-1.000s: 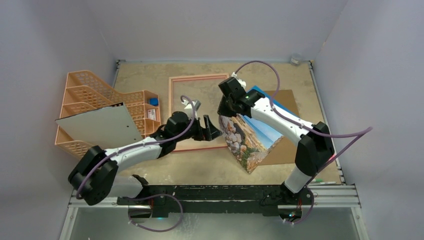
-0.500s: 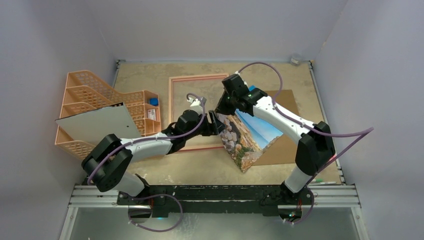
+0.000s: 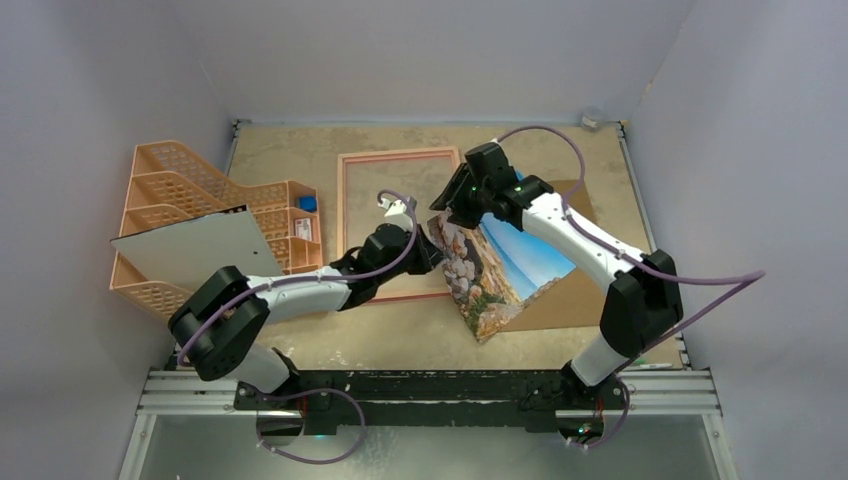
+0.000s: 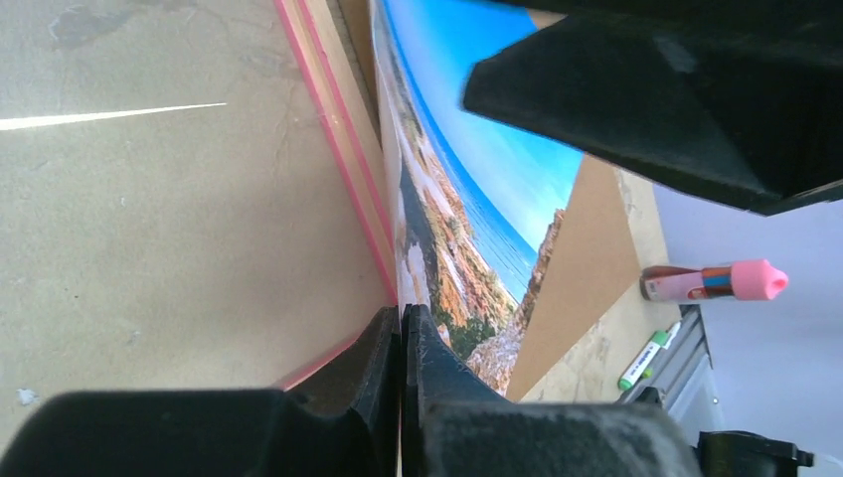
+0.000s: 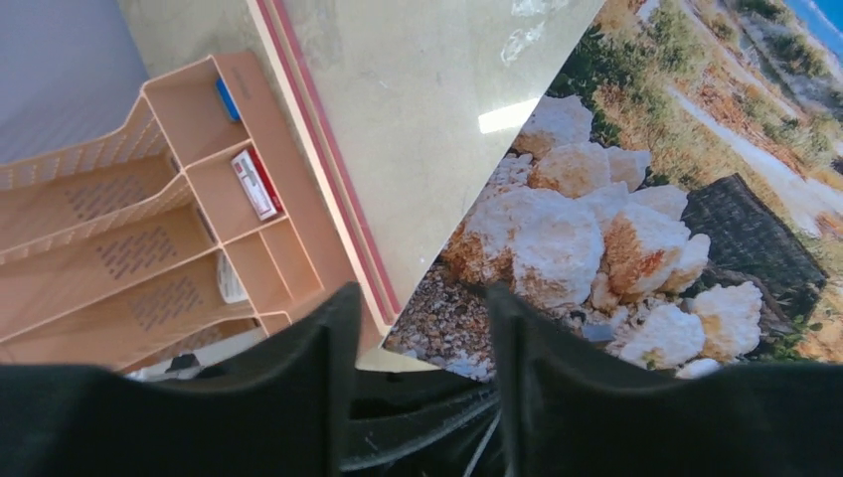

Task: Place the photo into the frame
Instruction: Pick up the photo at the center of the board, then turn over the photo from the photo frame.

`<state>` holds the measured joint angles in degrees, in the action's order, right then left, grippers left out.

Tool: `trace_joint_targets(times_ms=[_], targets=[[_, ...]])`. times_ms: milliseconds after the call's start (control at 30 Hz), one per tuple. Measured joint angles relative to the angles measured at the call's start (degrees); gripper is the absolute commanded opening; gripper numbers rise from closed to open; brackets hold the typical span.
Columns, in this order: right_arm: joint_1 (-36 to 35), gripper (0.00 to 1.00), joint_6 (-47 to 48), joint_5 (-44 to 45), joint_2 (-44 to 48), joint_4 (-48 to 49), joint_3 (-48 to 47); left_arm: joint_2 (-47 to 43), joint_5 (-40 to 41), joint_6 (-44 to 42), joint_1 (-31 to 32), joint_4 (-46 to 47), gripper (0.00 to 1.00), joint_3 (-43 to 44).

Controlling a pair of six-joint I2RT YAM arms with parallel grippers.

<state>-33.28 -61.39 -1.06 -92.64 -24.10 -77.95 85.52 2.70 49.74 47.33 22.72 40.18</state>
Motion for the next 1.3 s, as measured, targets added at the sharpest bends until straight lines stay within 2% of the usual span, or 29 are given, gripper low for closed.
trace_joint_targets(times_ms=[133, 300, 500, 700, 1067, 1300], targets=[[2.23, 0.78, 0.87, 0.15, 3.08, -0.46, 0.87, -0.04, 0.74, -2.10, 0.00, -1.77, 0.00, 0.61], [6.71, 0.86, 2.67, 1.95, 7.80, -1.68, 0.90, -1.88, 0.72, -6.78, 0.00, -4.15, 0.00, 1.46], [14.75, 0.86, 5.11, 3.23, 10.27, -5.27, -0.24, -7.19, -0.15, -16.72, 0.00, -5.49, 0.00, 4.63], [21.31, 0.86, 6.14, 3.89, 7.43, -11.72, -7.82, -13.92, -2.51, -26.73, 0.00, -5.22, 0.00, 6.67], [21.55, 0.86, 7.06, 3.19, 9.29, -12.31, -10.34, -15.06, -5.92, -37.86, 0.00, -7.98, 0.00, 9.86], [21.55, 0.83, 7.61, -0.09, 17.46, -4.96, -6.99, -15.06, -6.62, -41.90, 0.00, -9.60, 0.00, 9.88]])
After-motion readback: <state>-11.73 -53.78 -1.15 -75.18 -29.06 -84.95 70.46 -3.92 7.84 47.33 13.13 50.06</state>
